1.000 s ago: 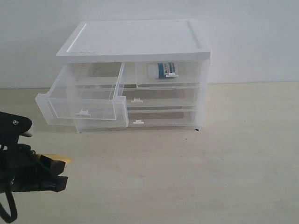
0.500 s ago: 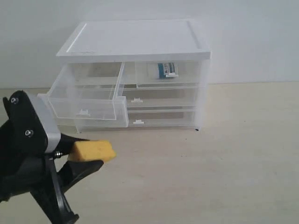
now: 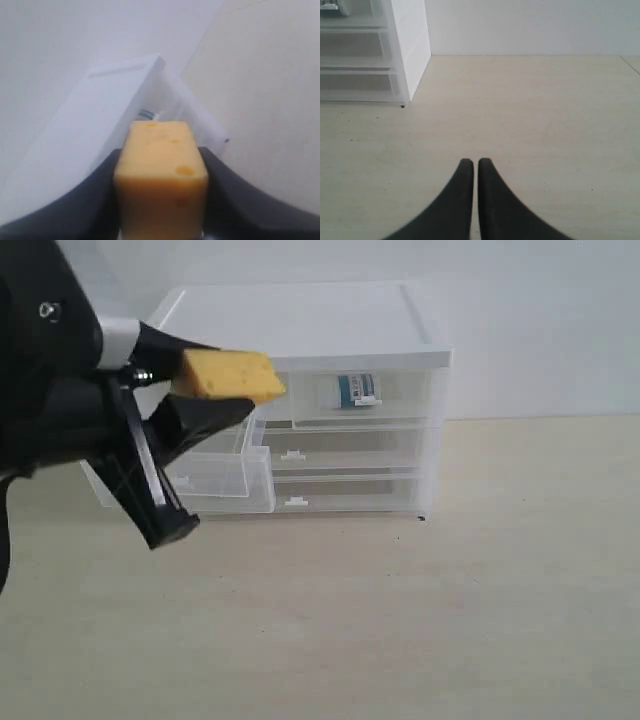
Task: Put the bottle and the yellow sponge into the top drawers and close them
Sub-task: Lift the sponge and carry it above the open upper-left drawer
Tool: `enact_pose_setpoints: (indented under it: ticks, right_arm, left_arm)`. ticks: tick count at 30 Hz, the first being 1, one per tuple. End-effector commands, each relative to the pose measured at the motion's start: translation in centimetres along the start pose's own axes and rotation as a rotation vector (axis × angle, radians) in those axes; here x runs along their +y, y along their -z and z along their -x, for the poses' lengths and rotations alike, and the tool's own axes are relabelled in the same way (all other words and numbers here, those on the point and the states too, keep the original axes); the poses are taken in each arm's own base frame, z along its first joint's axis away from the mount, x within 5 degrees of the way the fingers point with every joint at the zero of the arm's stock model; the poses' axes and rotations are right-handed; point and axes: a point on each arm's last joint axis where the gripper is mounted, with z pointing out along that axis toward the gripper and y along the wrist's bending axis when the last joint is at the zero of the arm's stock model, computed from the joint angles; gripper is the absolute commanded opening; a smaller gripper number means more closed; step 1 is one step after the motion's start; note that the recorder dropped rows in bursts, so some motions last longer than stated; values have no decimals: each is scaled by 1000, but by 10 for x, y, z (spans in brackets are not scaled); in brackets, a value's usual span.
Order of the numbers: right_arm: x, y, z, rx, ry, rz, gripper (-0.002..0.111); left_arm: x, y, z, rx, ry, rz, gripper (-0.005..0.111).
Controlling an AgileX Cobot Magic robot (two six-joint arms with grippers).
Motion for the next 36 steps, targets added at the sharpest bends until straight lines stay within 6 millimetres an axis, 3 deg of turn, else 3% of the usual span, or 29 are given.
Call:
enact_pose_setpoints:
  ticks: [1,13,18,24,36]
  right_arm:
    - [0,0,-1,-8,0,-1,1]
    - [0,0,-1,-8,0,-1,1]
    - [0,0,-1,-8,0,-1,1]
    - [0,0,-1,-8,0,-1,1]
    - [0,0,-1,-8,0,-1,1]
  left_arm:
    - [19,-9,-3,106,-219,48,4]
    - [72,-37,-36,251,-115,168,4]
    - [75,-45,-46,261,-232,147,4]
    - [78,-54,-60,265,-221,138,4]
    - [66,-82,-89,297,-28,87,4]
